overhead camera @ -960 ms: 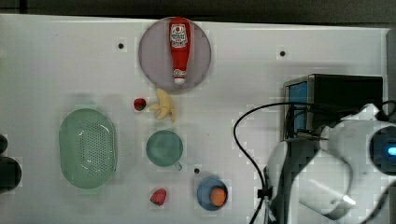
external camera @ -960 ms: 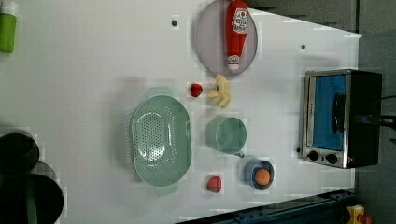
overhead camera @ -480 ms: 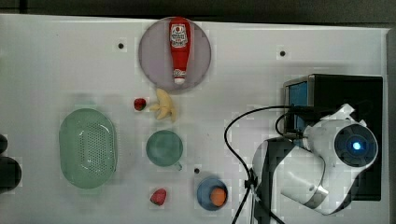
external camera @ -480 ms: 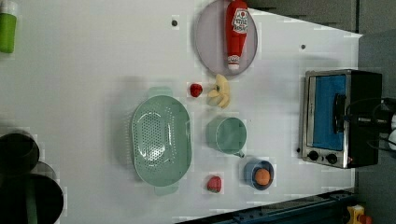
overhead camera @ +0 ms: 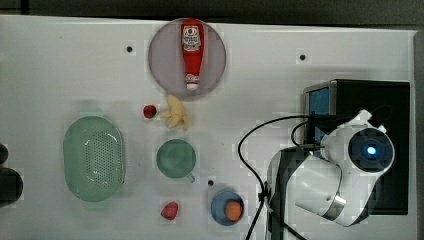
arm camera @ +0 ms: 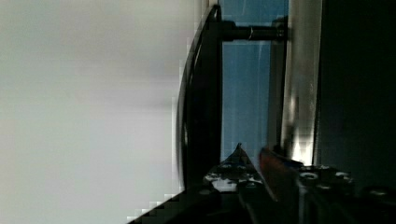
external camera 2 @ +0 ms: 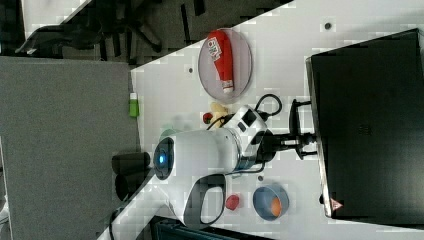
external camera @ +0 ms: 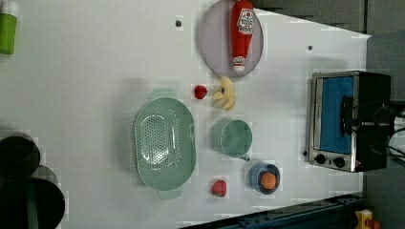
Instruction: Flap open oven.
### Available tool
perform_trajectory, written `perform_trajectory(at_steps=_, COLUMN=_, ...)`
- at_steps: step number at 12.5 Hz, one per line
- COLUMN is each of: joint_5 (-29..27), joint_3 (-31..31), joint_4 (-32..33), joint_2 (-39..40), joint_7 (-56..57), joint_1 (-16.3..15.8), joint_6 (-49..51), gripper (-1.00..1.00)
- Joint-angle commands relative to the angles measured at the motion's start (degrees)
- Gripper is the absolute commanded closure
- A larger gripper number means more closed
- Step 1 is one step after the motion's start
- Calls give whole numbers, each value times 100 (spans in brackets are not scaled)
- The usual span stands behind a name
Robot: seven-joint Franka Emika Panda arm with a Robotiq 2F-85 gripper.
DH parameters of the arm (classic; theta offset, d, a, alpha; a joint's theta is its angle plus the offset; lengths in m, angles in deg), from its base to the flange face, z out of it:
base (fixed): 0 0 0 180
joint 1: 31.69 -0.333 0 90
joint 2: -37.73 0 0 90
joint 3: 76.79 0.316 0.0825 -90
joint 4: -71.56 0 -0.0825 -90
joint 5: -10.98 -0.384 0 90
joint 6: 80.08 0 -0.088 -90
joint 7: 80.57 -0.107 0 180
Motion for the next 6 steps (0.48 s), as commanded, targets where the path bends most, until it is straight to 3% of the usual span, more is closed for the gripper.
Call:
perform_trajectory(at_steps=1, joint_5=773, joint_3=316, joint_4=0, joint_2=12, joint_7=-1175, joint_1=-263, joint_6=30, gripper=65)
perform_trajectory(at_steps=6, joint_5=2067, joint_3=875, joint_4=146, joint_2=158, joint_7=-2927, joint_1=-520, joint_6=342, gripper=65)
